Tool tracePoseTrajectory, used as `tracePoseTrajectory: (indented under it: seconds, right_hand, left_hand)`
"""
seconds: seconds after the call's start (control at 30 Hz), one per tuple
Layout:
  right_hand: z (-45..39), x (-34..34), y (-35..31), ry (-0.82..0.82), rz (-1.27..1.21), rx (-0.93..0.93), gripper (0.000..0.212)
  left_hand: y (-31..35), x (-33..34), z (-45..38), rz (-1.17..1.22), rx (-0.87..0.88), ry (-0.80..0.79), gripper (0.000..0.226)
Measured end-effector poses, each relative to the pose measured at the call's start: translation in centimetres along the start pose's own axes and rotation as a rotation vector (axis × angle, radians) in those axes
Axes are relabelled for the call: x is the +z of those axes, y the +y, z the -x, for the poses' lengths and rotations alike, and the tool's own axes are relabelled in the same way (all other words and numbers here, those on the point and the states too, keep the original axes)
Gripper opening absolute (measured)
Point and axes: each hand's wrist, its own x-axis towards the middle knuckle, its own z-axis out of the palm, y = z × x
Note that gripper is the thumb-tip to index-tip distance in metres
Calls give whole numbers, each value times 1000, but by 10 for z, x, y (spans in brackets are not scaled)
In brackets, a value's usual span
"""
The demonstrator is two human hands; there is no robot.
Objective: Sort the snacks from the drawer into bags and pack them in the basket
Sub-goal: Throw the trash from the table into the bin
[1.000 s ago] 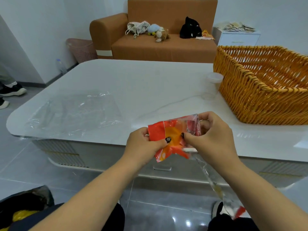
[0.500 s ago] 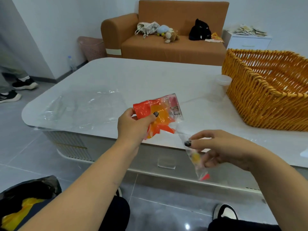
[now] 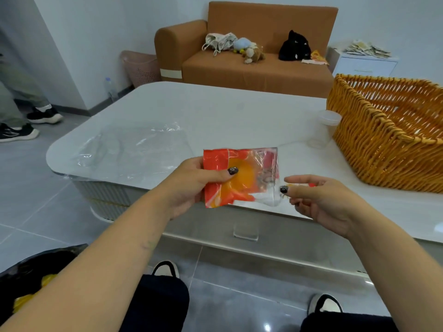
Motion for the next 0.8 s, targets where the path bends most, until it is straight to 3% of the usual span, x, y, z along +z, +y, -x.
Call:
tracePoseTrajectory:
  seconds: [0.1,0.3,0.43,0.57,0.8]
  right_hand:
    - [0,7,3,-20,36,-42,21]
    - [2,19,12,-140,-81,-93,16]
    - [8,28,19,-215,-147,-117,41]
    - [17,38,30,-109,-130,-171,52]
    - [37,48,30,-94,-160,-221,41]
  left_hand:
    - [-2,-5,4,-19,-25,-178,32]
    - [-9,-9,11,49,-29,-352,30]
    - [-11,-9,15,105,-30,-322,30]
    - [-6,-4,24,75,-11,-272,34]
    - [1,2,46,28,40,-257,16]
